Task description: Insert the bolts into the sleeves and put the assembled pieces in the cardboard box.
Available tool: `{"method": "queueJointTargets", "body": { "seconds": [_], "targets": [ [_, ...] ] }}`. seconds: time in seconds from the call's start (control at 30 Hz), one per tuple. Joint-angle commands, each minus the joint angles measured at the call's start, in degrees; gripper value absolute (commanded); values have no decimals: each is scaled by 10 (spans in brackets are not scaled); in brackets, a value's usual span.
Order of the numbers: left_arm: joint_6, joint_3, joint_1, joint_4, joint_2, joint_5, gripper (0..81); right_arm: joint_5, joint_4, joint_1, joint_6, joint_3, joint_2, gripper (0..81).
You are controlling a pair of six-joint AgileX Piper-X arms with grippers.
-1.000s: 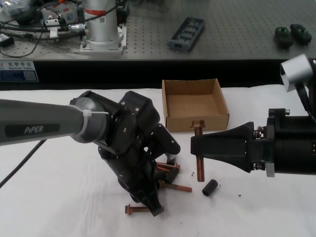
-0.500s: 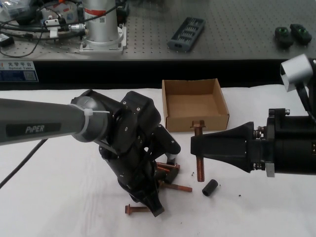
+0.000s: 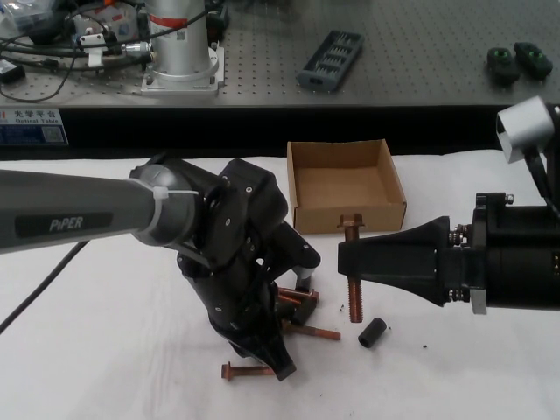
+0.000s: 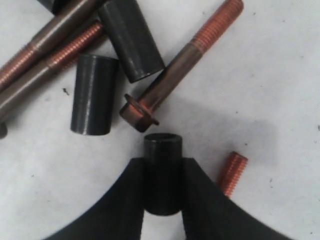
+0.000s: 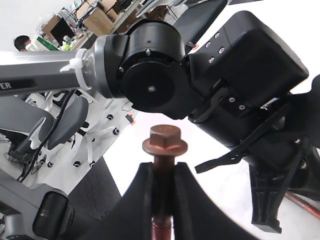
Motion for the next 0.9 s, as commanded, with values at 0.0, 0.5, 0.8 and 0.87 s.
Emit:
{"method": "queueJointTargets", "body": {
  "seconds": [0.0,0.5,0.8,0.87],
  "targets": [
    [-10,-11,-3,2,4,22,163,-9,-3,-3,1,-3,-8,1],
    [-31,-11,-3,-7,4,15,306,-9,-3,-3,1,-3,-8,1],
    [-26,-11,-17,-28,4,17,306,-9,-3,-3,1,-3,-8,1],
    [-20,-11,-19,-28,4,4,306,-9,-3,-3,1,-3,-8,1]
  ]
}}
